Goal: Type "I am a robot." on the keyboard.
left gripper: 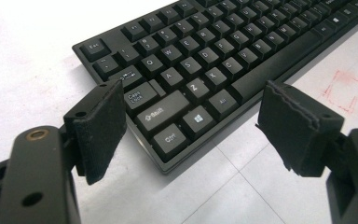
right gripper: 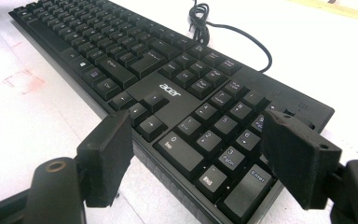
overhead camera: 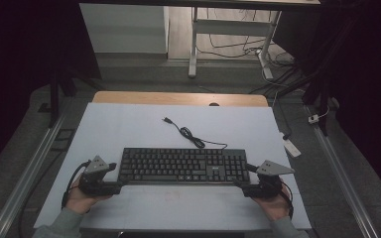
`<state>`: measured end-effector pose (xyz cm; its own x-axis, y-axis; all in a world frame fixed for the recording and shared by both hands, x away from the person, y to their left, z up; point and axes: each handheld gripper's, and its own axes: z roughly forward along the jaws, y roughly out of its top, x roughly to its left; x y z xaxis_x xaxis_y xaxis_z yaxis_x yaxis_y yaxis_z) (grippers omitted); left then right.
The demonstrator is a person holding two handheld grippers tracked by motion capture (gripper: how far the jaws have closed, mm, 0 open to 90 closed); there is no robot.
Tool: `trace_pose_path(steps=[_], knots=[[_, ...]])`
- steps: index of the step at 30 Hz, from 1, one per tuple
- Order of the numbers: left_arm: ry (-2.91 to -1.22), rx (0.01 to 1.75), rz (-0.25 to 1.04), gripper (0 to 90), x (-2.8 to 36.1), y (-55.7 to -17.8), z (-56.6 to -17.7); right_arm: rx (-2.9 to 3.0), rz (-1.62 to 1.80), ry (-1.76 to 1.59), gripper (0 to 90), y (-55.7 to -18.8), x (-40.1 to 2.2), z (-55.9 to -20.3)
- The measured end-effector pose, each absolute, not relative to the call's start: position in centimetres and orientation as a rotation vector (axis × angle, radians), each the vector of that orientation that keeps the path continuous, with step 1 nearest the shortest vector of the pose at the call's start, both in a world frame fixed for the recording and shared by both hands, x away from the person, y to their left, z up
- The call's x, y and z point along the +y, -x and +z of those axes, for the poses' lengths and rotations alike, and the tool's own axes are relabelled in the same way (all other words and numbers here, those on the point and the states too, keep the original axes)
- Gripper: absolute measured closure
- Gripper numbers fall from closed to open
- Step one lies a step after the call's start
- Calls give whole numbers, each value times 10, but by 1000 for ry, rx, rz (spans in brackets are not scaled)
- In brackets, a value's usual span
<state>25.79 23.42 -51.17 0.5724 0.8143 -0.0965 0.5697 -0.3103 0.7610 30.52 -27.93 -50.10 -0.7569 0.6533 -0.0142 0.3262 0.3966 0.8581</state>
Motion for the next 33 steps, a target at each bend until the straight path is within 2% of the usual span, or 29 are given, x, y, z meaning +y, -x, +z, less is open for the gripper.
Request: trace_pose_path(steps=[22, 33], knots=[[-1963, 1116, 338, 246, 239, -264, -507, 2309, 1288, -845, 270, -305, -268, -500], [-1986, 1085, 359, 235, 238, -264, -506, 2325, 1308, -836, 284, -307, -253, -496]])
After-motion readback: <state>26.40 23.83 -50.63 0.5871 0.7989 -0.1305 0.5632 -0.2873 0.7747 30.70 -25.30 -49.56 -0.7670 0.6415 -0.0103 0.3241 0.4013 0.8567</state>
